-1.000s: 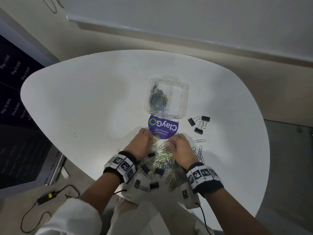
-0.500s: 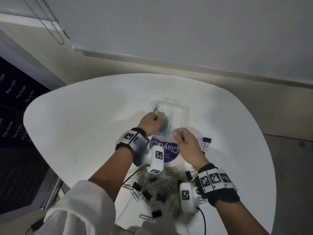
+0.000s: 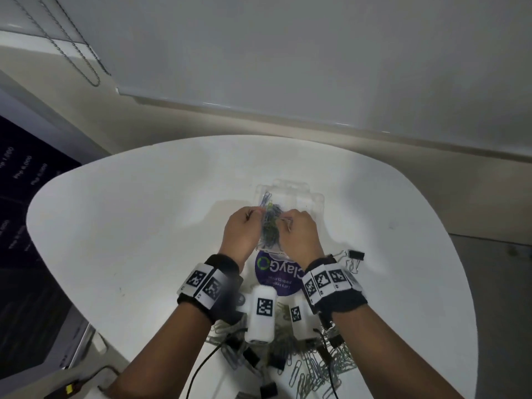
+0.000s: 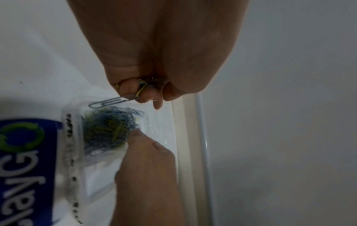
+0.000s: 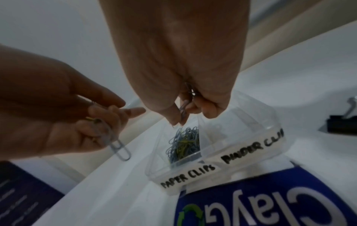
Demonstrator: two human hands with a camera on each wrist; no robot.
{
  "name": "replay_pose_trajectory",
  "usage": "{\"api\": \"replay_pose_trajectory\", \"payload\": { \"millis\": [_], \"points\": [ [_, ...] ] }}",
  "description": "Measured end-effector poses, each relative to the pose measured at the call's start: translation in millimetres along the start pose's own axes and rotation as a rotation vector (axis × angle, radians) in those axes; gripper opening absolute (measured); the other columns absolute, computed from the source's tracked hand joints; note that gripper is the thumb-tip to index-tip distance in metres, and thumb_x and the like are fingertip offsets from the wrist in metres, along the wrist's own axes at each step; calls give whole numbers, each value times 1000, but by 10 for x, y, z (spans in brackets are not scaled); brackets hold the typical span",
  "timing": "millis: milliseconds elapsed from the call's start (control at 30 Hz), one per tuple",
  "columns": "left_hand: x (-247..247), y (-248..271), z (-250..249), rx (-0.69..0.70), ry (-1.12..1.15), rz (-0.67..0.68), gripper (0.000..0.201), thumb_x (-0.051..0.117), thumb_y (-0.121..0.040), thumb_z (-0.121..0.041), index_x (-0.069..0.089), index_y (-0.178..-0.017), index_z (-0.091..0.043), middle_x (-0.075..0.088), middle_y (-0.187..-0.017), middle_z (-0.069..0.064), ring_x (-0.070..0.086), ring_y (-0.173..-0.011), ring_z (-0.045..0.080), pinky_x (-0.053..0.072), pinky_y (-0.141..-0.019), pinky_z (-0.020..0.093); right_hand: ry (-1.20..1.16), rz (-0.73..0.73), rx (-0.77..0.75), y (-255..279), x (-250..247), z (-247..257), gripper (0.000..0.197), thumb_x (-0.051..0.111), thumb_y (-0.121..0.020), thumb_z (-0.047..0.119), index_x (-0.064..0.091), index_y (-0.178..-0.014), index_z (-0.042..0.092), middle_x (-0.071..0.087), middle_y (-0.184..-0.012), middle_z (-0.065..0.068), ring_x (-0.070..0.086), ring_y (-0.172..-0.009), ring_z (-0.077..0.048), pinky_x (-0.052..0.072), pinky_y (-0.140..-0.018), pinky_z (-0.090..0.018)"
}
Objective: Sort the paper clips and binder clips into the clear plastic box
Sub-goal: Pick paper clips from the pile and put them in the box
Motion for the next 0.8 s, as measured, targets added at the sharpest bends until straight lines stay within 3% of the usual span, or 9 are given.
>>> {"api": "replay_pose_trajectory", "payload": {
  "millis": [67,133,200,267,367,500,633,700,800],
  "points": [
    [77,-57,-61,-27,90,0,30,42,-94,-20,67,-109,-15,63,-112,15,57,-103,28,49,-89,44,-12,-3,-2,45,-42,-19,21,53,-98,22,66,-113,14,58,-109,-7,51,-82,-6,35,-71,-12],
    [184,-119,-74,-82,168,29,30,41,-95,-18,67,-109,-13,65,-85,11,60,-75,25,48,-72,36,-66,-9,3,104,-104,-25,22,50,-100,21,67,-113,15,61,-108,-3,54,-86,-7,37,-77,-14],
    [254,-137,-56,-152,257,56,26,43,-96,-16,65,-108,-9,55,-71,3,53,-65,18,47,-66,29,-131,-21,17,149,-172,8,25,47,-101,18,67,-115,13,63,-111,2,56,-95,-8,38,-83,-16],
    [267,-138,20,-175,287,65,24,45,-96,-17,64,-106,-7,58,-78,4,57,-72,16,51,-78,33,-205,-17,33,136,-166,35,27,45,-102,16,66,-118,12,65,-116,2,56,-104,-9,39,-89,-18],
    [214,-89,140,-131,186,87,32,47,-89,-36,64,-104,-14,65,-94,1,61,-88,16,49,-93,46,-318,-3,57,65,-50,67,29,42,-102,21,64,-120,16,65,-119,0,59,-111,-14,46,-101,-31],
    [180,51,243,-60,182,129,33,42,-92,-47,64,-107,-27,68,-112,-4,63,-106,11,48,-97,40,-370,60,57,62,81,113,31,37,-104,23,61,-123,17,64,-118,0,59,-111,-17,47,-102,-41],
    [10,230,210,93,26,39,24,44,-93,-34,63,-107,-32,69,-104,-6,65,-99,10,53,-90,39,-385,41,6,178,11,89,32,38,-105,26,59,-128,19,63,-120,2,60,-114,-17,51,-99,-43],
    [-126,374,206,179,-128,-29,20,48,-94,-24,63,-105,-28,69,-93,-6,65,-83,10,54,-77,31,-391,0,-5,239,-109,51,29,41,-104,23,62,-124,20,65,-111,2,66,-102,-19,57,-89,-41],
    [-251,591,384,307,-519,-25,18,58,-86,-18,61,-102,-25,63,-90,-2,59,-75,16,50,-70,31,-291,-142,-25,386,-436,-91,21,50,-98,13,67,-108,21,65,-97,9,63,-73,-5,51,-66,-14]
  ]
}}
Point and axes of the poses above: each hand's wrist, its own y-axis away from the middle knuckle, its own x-axis out of the palm, z = x × y, the point moved 10 cm from there along -y, towards the middle knuckle
